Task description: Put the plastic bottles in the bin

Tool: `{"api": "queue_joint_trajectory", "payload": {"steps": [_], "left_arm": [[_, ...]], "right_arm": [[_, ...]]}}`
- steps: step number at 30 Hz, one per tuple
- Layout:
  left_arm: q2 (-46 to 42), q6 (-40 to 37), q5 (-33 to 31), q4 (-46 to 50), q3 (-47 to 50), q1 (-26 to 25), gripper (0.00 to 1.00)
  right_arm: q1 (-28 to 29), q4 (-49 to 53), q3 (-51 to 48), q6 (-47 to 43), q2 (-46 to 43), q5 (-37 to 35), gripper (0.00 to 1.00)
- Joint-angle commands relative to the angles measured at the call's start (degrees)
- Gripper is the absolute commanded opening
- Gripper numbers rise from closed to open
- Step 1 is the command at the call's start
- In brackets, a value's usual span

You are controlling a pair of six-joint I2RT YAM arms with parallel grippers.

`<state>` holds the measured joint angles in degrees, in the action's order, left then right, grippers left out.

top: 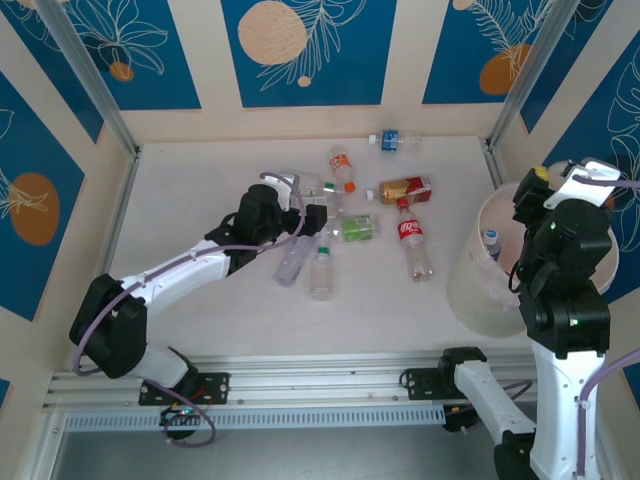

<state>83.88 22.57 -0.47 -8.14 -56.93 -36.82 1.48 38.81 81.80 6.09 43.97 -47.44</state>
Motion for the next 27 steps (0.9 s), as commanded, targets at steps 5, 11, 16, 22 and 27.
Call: {"api": "queue_joint_trajectory", "payload": {"steps": [5,11,16,22,27], "left_arm": [[1.16,2.42,1.00,-1.83,-1.32,1.13,1.00],[1.68,4.50,0.85,-1.96,-1.35,1.77,1.00],[2.51,6.59,1.59,-3.06,-1.16,2.45,1.00],[3.63,7.88,2.53,-2.22,-1.82,3.36,1.00],[4.38,9.40,3.60,-1.97,-1.81,3.91,1.00]], "right_arm": [[-8.04,8.53,4.08,-3.63,7.15,-8.75,0.00],[-13.31,18.63,6.06,2.25,12.65,-5.32,0.00],[-17.94,21.88,2.43,8.04,14.70,1.35,0.00],[-20.27,23.20,-4.35,12.53,16.84,6.33,0.00],[-20.54,19.51,-9.99,13.46,20.42,7.71,0.04]]}}
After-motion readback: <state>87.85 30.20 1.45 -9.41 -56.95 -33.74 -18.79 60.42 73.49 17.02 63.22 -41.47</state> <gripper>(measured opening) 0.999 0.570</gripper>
